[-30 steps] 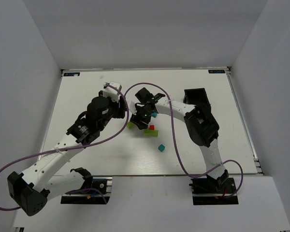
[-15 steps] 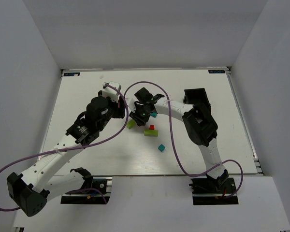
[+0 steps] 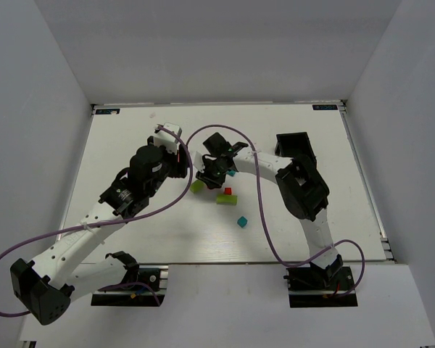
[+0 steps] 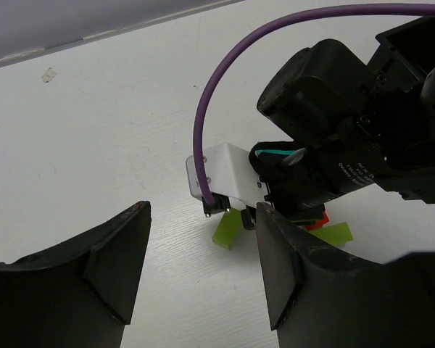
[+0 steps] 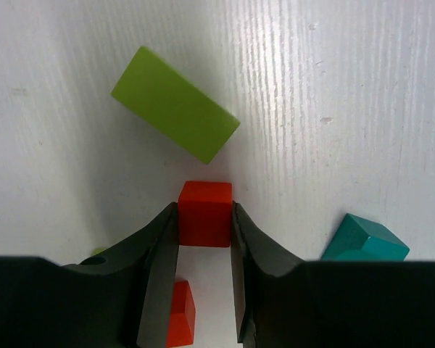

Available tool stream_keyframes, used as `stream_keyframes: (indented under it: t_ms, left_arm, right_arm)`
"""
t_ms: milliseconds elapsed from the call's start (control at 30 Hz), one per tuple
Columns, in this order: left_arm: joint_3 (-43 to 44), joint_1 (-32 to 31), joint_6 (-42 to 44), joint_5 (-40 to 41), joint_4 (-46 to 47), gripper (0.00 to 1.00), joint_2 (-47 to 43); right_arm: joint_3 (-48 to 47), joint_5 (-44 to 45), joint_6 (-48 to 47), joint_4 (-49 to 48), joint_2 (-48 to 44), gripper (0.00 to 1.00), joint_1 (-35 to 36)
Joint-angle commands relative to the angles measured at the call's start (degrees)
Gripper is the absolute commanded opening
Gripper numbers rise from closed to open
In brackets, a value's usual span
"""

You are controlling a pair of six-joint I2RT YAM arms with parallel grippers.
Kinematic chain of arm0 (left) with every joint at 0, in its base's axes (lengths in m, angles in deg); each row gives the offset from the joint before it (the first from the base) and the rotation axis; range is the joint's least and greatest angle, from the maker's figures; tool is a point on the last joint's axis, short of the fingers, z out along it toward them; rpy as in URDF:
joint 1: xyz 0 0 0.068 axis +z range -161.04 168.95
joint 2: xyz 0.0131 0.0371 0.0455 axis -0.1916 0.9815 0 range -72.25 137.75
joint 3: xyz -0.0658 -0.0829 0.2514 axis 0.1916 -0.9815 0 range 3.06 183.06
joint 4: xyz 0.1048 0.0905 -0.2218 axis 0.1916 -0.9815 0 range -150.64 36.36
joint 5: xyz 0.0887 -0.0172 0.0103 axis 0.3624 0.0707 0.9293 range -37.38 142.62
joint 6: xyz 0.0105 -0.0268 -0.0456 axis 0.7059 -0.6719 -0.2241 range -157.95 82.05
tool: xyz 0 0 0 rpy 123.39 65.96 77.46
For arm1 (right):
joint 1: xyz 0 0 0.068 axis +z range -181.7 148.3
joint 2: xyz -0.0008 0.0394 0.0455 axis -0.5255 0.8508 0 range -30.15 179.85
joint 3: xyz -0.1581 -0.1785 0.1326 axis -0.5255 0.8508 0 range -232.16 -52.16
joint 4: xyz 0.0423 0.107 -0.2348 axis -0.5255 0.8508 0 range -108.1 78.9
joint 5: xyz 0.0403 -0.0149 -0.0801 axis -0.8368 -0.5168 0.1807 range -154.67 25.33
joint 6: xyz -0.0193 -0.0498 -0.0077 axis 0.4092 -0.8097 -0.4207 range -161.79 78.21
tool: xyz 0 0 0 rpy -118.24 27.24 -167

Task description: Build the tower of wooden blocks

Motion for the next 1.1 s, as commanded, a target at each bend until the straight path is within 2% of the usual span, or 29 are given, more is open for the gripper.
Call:
stream_keyframes:
  t_ms: [0, 200, 433, 633, 733, 800, 1000, 1067]
  left_arm:
    - [-0.43, 0.21, -0.12, -0.25, 0.91, 0.70, -1.51]
    - [-0.43, 0.21, -0.12, -0.25, 0.91, 0.70, -1.51]
    - [-0.43, 0.21, -0.12, -0.25, 0.91, 0.70, -1.51]
    - [-0.43, 0.21, -0.12, -0.25, 0.91, 0.70, -1.51]
    - [-0.43, 0.21, -0.12, -0.78, 0.91, 0.70, -1.51]
    - [-0.43, 0.21, -0.12, -0.78, 0.91, 0.70, -1.51]
    - [-0.43, 0.21, -0.12, -0.78, 0.91, 0.70, -1.51]
    - [-0.43, 0.21, -0.12, -0.78, 0.91, 0.70, -1.51]
  right_arm:
    - [0.95, -1.71, -7.30, 2.59, -3.36, 0.14, -0.34]
    - [0.60, -2.95, -12.66, 6.37, -3.45, 0.14, -0.26]
    - [1.04, -2.42, -17.41, 6.55, -3.45, 0.14, -0.35]
    - [0.69, -1.89, -18.21, 6.55, -2.75, 0.17, -0.26]
    - [0.86, -1.63, -18.38, 6.64, -2.66, 0.28, -0.17]
    - [0.87, -1.28, -18.47, 6.46, -2.75, 0.42, -0.43]
    - [1.39, -1.45, -17.07, 5.76, -5.02, 0.64, -0.43]
    - [1.57, -1.63, -16.89, 5.67, -6.16, 0.67, -0.35]
